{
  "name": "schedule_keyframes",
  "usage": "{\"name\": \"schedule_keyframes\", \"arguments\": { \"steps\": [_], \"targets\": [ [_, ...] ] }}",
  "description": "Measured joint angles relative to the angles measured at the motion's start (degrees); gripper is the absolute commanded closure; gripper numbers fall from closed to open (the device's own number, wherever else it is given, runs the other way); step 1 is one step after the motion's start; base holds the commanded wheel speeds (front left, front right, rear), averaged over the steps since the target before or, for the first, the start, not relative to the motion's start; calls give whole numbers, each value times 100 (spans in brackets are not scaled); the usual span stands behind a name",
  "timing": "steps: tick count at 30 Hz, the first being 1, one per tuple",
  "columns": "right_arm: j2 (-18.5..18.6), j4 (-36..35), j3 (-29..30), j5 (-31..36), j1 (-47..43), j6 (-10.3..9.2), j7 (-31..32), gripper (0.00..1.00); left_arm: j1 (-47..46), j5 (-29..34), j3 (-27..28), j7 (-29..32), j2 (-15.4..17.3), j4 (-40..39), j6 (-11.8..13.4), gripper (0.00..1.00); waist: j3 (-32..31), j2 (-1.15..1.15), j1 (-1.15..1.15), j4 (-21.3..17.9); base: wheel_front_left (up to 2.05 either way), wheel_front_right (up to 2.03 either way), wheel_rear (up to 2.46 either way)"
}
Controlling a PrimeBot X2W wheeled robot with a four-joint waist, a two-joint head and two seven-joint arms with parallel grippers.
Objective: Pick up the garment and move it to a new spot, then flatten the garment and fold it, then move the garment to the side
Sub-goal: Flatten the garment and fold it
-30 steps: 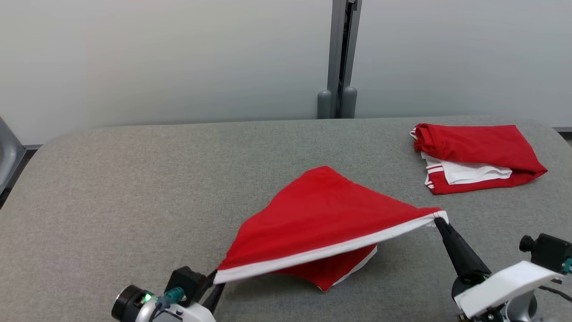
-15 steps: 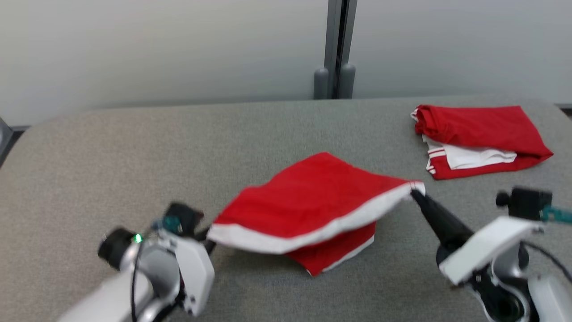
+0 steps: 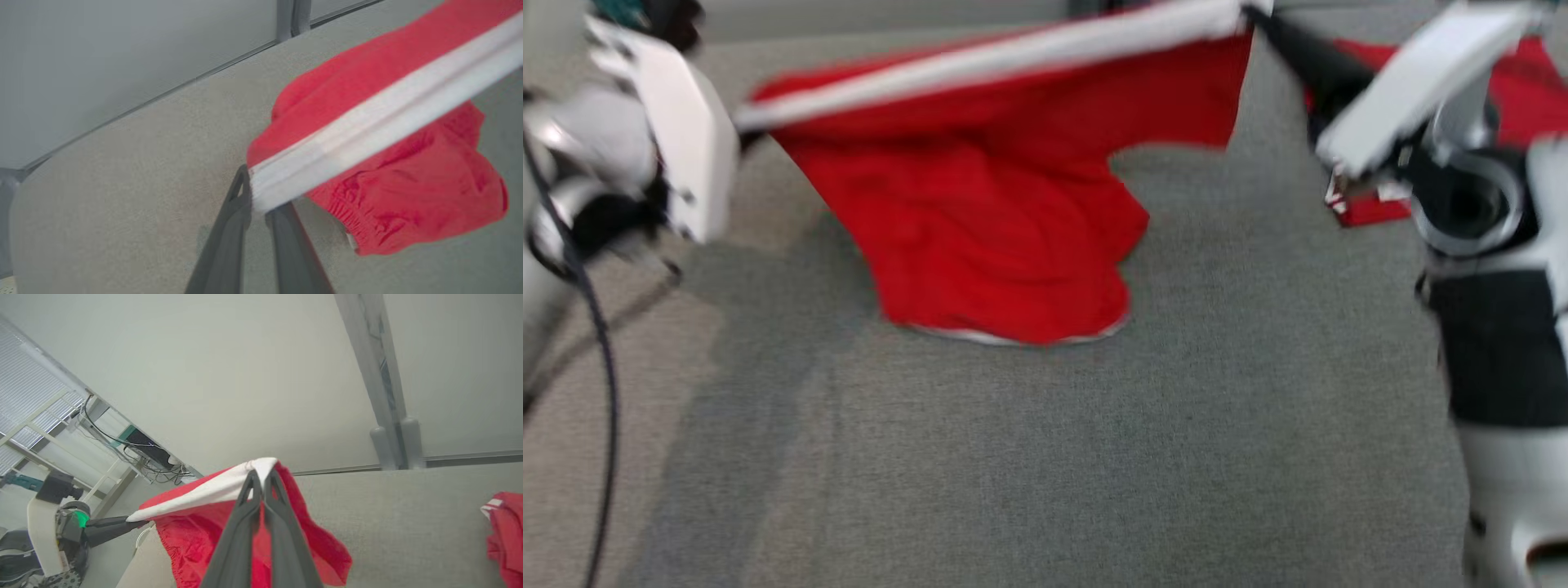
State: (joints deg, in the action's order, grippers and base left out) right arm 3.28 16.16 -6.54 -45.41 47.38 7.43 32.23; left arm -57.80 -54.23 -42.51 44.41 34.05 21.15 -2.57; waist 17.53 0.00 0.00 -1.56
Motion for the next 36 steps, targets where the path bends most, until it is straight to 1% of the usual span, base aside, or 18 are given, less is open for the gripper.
{"name": "schedule_keyframes", "arguments": {
  "steps": [1,4,7,11,15,16,17,19,21,23,25,27,29,33,36],
  "targets": [
    [-32,477,92,-4,774,1,-44,100,-540,160,40,91,93,232,-57,100,247,0,0,-68,0,0,0],
    [-58,1163,78,-210,1891,5,-318,100,-1437,528,66,11,110,519,-188,100,630,0,0,-164,0,0,0],
    [-60,1772,-115,-456,2909,5,-766,100,-2360,1026,71,-393,60,880,-253,100,1013,0,0,-233,0,0,0],
    [-75,2331,-419,-659,4011,5,-1567,100,-3310,1586,91,-1214,-163,1481,-265,100,1437,0,0,-291,0,0,0],
    [-62,2516,-744,-720,4681,5,-2512,100,-3899,2000,166,-2356,-431,1951,-91,100,1652,0,1,-288,0,0,0],
    [-53,2555,-866,-712,4758,5,-2621,100,-3981,2060,160,-2577,-470,2091,-92,100,1655,0,0,-269,0,0,0],
    [-44,2593,-976,-738,4779,5,-2639,100,-4011,2087,141,-2742,-521,2220,-116,100,1647,0,0,-250,0,0,0],
    [-49,2715,-1256,-753,4714,5,-2629,100,-3968,2093,45,-3016,-627,2448,-249,100,1606,0,0,-219,0,0,0],
    [-60,2780,-1488,-738,4495,5,-2548,100,-3719,2028,-123,-3073,-755,2659,-379,100,1539,0,0,-201,0,0,0],
    [-42,2830,-1736,-783,4092,4,-2369,100,-3286,1919,-422,-2934,-872,2820,-464,100,1441,0,0,-191,0,0,0],
    [38,2780,-2033,-825,3610,4,-2162,100,-2899,1761,-769,-2783,-909,2822,-470,100,1339,0,0,-184,0,0,0],
    [146,2551,-2332,-909,3100,4,-1998,100,-2537,1438,-1206,-2562,-850,2557,-471,100,1227,0,0,-182,0,0,0],
    [322,2247,-2566,-1039,2583,5,-1928,100,-2184,1160,-1633,-2353,-724,2264,-488,100,1108,0,0,-180,0,0,0],
    [747,1728,-2888,-1314,1473,4,-1816,100,-1640,578,-2290,-1868,-327,1716,-488,100,813,0,1,-182,0,0,0],
    [1083,1388,-2965,-1516,850,4,-1811,100,-1389,249,-2648,-1521,-36,1367,-488,100,552,0,0,-189,0,0,0]
  ]
}}
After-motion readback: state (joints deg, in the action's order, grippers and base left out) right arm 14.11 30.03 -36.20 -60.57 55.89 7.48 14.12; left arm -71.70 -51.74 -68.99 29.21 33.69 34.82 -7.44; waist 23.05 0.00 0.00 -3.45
